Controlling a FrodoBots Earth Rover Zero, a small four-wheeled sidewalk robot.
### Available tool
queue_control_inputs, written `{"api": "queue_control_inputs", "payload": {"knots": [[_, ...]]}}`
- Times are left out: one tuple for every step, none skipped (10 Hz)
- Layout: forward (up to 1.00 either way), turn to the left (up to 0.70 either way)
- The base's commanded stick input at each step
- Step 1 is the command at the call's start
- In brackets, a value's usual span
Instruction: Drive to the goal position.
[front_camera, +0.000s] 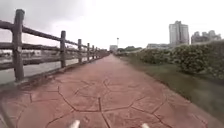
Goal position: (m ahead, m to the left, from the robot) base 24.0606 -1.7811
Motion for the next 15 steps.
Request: {"api": "queue_control_inputs", "payload": {"knots": [[0.70,0.00],[0.70,0.00],[0.70,0.00],[0.70,0.00],[0.70,0.00],[0.70,0.00],[0.70,0.00],[0.70,0.00],[0.70,0.00],[0.70,0.00],[0.70,0.00],[0.70,0.00],[0.70,0.00],[0.70,0.00],[0.70,0.00]]}}
